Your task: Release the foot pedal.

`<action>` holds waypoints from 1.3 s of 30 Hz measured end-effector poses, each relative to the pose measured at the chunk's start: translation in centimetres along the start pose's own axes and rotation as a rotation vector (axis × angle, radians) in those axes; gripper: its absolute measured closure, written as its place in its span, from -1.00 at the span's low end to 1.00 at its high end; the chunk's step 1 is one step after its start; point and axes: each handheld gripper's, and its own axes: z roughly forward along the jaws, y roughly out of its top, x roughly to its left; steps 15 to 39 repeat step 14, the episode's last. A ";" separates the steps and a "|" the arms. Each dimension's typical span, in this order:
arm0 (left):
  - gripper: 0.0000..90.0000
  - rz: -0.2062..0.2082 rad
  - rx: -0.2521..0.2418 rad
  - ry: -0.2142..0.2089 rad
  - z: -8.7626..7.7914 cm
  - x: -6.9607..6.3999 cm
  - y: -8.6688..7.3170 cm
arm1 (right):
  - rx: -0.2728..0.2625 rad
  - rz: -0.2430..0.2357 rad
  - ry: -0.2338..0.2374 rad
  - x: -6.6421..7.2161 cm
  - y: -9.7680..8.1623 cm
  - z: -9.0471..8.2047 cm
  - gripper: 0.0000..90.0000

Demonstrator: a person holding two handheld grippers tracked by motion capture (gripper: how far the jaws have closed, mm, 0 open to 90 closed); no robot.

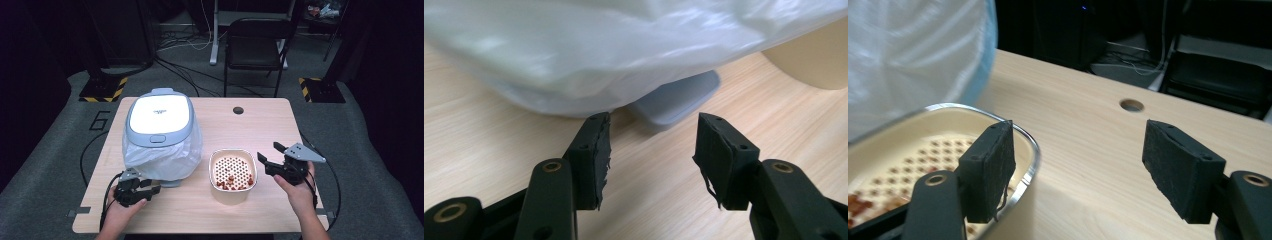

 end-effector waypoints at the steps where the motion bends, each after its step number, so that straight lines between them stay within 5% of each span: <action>1: 0.06 0.000 0.000 0.000 0.0 0.0 0.0 | 0.010 0.007 -0.017 -0.4 -0.6 0.0 -0.37; 2: 0.05 -0.082 -0.015 0.018 -0.2 -0.3 -0.3 | 0.013 0.007 -0.030 -0.6 -0.9 0.1 -0.37; 4: 0.03 -0.016 -0.015 0.033 -0.5 0.5 -0.4 | 0.016 0.003 -0.049 -1.0 -1.3 0.1 -0.37; 10: -0.02 -0.065 -0.050 0.058 -0.7 1.5 -1.3 | 0.045 0.042 -0.095 -2.5 -3.6 0.3 -0.40; 14: -0.07 -0.035 -0.042 0.101 -0.7 2.0 -1.7 | 0.096 0.059 -0.144 -3.5 -5.4 0.9 -0.46; 39: -0.07 -0.035 -0.042 0.101 -0.7 2.0 -1.7 | 0.096 0.059 -0.144 -3.5 -5.4 0.9 -0.46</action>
